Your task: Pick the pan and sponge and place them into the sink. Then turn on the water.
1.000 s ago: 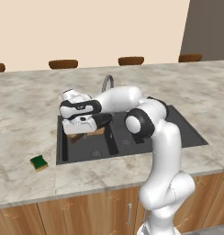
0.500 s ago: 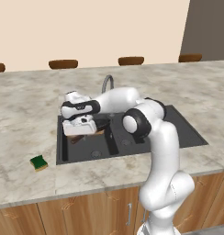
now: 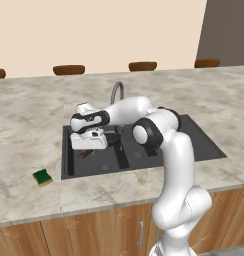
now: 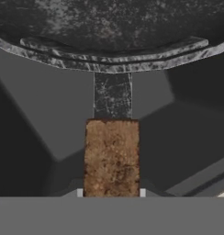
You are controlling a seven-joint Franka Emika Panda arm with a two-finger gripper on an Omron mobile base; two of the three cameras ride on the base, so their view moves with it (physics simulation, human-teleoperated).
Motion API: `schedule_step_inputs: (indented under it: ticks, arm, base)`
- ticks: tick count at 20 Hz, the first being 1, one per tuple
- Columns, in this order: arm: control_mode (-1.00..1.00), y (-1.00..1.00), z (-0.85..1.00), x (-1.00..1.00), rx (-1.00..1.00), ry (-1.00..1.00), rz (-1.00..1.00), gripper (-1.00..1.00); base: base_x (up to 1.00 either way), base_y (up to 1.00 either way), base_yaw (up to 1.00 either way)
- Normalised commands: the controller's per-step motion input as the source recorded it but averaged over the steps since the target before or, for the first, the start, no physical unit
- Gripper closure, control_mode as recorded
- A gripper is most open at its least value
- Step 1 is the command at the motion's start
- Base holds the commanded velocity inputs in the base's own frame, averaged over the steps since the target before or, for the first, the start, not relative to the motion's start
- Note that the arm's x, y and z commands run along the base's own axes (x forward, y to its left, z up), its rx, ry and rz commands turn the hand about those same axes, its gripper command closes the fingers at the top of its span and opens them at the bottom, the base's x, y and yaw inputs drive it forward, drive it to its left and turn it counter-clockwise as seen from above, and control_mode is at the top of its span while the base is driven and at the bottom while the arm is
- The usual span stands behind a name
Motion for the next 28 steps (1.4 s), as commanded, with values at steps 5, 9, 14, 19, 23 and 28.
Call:
schedule_step_inputs:
  ticks: [5,9,14,19,23,28]
  arm:
    - [-1.00,0.00,-0.33,0.01,0.00,-0.01,0.00,1.00]
    - [-1.00,0.06,-0.31,0.07,0.01,0.00,0.00,1.00]
    - [-1.00,0.08,-0.31,0.11,0.04,0.00,0.00,1.00]
    - [-1.00,0.08,-0.34,0.12,0.02,0.01,0.00,1.00]
    - [-1.00,0.08,-0.33,0.16,0.02,0.01,0.00,1.00]
    - [-1.00,0.10,-0.33,0.26,0.03,0.00,0.00,1.00]
  base:
    - [0.00,0.00,0.00]
    - [0.00,0.00,0.00]
    - [0.00,0.00,0.00]
    - [0.00,0.00,0.00]
    - [0.00,0.00,0.00]
    - [0.00,0.00,0.00]
